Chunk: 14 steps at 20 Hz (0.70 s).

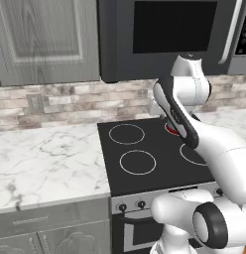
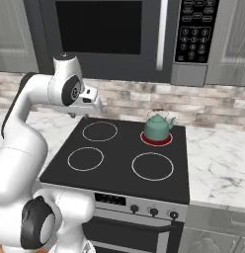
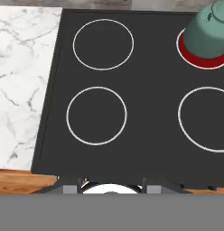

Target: Lower the heat of the kettle.

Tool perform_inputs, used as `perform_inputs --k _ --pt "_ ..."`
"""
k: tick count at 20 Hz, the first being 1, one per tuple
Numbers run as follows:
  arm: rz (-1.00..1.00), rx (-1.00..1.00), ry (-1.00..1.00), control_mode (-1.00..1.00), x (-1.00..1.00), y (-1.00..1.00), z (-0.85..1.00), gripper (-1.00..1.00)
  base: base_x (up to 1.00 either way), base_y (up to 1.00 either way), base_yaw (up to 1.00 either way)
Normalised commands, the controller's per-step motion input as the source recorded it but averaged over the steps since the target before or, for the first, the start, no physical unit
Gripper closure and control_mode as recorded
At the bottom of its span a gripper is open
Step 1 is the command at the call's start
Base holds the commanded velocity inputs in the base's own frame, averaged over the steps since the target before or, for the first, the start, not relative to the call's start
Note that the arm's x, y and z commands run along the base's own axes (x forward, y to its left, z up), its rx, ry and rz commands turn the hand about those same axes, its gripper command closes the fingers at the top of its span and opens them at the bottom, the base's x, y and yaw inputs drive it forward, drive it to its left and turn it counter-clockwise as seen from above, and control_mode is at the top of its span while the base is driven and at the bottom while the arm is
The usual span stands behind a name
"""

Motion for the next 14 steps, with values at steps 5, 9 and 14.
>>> perform_inputs --k 5,9,14 --pt "-0.04 0.06 -0.14 -1.00 -0.38 -0.37 -0.08 -1.00 0.00 0.00 0.00" --pt "-0.10 0.22 -0.25 -1.00 -0.61 -1.00 -0.33 -1.00 0.00 0.00 0.00" --pt "-0.07 0.27 -0.20 -1.00 -0.40 -1.00 -0.30 -1.00 0.00 0.00 0.00"
